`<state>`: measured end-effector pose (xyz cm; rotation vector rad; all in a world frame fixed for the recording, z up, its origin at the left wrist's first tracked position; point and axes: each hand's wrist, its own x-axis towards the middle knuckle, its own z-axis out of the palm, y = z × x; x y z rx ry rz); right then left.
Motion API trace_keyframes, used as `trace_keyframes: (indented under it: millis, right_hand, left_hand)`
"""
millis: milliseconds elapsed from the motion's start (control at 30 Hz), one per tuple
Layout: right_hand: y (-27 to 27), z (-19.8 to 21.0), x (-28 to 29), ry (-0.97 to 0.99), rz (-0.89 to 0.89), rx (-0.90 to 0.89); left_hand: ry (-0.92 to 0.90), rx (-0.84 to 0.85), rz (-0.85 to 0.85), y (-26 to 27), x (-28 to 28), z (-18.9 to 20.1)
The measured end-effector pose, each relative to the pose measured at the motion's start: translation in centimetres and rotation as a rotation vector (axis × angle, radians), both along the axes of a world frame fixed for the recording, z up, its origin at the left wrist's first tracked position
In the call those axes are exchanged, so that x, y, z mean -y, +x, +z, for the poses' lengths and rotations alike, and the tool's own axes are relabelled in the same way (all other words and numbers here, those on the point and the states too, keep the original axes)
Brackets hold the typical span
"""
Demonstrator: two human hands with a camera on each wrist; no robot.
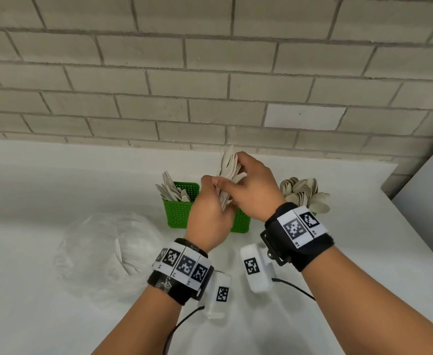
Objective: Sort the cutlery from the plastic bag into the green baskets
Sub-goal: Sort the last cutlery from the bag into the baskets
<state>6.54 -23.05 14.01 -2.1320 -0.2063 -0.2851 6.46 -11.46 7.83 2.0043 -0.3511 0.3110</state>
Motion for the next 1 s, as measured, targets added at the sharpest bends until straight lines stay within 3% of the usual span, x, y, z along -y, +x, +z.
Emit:
trace_keyframes:
  millis: [167,233,467,700,767,900,1000]
  right_hand:
    - [-0.4,0.6,1.0,0.153,0.164,-0.083]
    - [-0.7,1.2,1.3,0.248,0.232,-0.117]
    - [-0.2,1.1,1.7,0.255,0.376,-0.14]
    - [-0.5,1.0,2.4,0.358,0.387,-0.238]
    - [-0.4,1.0,2.4,0.365,0.333,-0.227]
    - [0.4,1.1,2.7,0.355,0.034,-0.004]
    - [0.8,1.1,3.2,0.413,-0.008,0.008]
  left_hand:
    - [-0.537,-0.609,-0.443,-0.3,-2.2,2.7]
    - [-0.666,-0.728,-0.558,-0.3,-2.9,3.1]
    - [-0.945,-0.808,-0.679,-0.7,-1.9,1.7]
    - [-0.94,-0.797,-0.637,-0.9,-0.9,1.7]
    - [-0.895,-0.749,-0.578,-0.8,-0.7,1.6]
    - [-0.896,-0.697,-0.475,-0.7,-0.5,1.5]
    - [-0.902,-0.666,-0.452,-0.6,-0.6,1.5]
